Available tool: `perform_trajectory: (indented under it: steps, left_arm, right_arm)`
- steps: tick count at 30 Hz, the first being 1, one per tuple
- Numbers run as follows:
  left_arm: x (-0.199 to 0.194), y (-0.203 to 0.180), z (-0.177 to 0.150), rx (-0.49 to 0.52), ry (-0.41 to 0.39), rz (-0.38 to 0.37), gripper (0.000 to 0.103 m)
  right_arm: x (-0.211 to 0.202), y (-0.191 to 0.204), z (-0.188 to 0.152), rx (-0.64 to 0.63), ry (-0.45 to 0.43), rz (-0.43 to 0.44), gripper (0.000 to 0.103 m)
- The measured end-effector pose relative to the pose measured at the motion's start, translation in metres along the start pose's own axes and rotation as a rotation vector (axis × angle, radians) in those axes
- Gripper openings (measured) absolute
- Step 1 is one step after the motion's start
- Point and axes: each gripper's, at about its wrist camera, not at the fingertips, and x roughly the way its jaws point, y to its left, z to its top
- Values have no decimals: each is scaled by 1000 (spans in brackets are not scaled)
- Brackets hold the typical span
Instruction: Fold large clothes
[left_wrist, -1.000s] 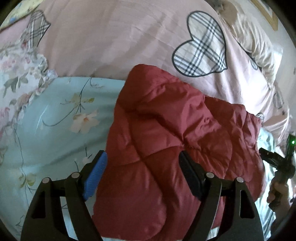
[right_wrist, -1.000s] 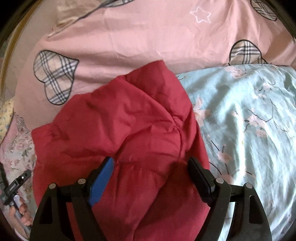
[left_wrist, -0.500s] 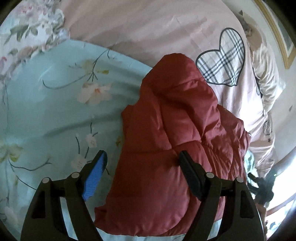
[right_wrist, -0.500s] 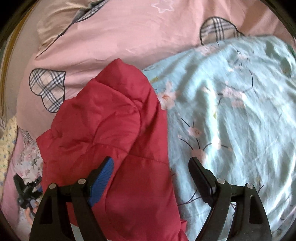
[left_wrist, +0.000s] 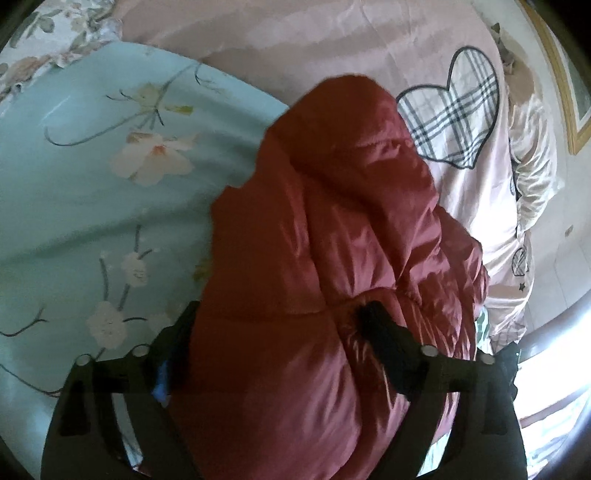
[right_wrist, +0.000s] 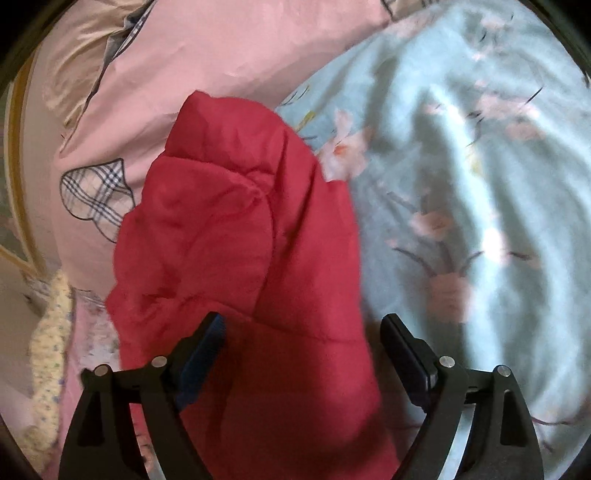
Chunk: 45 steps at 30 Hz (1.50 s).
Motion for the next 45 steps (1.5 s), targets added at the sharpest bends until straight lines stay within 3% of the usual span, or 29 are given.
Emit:
perform_trajectory:
  steps: [2, 6, 11, 14, 17, 24, 30, 32, 34, 39, 45]
  left_arm:
    - [8, -3, 0, 2, 20, 2, 97]
    - [15, -9, -3, 23, 26, 7, 96]
    - [11, -19, -6, 69, 27, -11, 61]
    - [0, -30, -6, 100, 12, -6, 50]
    - [-13, -37, -9, 112, 1, -5, 45]
    - [-60, -47, -25, 139, -13, -44, 39]
    - [-101, -45, -55, 159, -16, -80, 34]
    - [-118, -45, -67, 163, -11, -133, 27]
    - [-133, -49, -81, 190, -16, -127, 27]
    - [-139, -48, -104, 217, 15, -96, 26]
    - [-145, -49, -114, 212, 16, -117, 26]
  right_arm:
    - [7, 1, 0, 1, 18, 19, 88]
    - [16, 6, -3, -7, 44, 39, 83]
    - [14, 14, -6, -36, 46, 41, 57]
    - [7, 22, -8, -72, 43, 30, 43]
    - [-2, 31, -11, -83, 32, 27, 38]
    - [-35, 53, -32, -117, 36, 25, 35]
    - [-76, 55, -79, -133, 53, 50, 34]
    - [-86, 54, -96, -127, 59, 59, 34]
    - [-96, 51, -112, -124, 66, 71, 33]
    - [-113, 31, -150, -77, 74, 79, 32]
    - [-129, 29, -166, -51, 50, 87, 31]
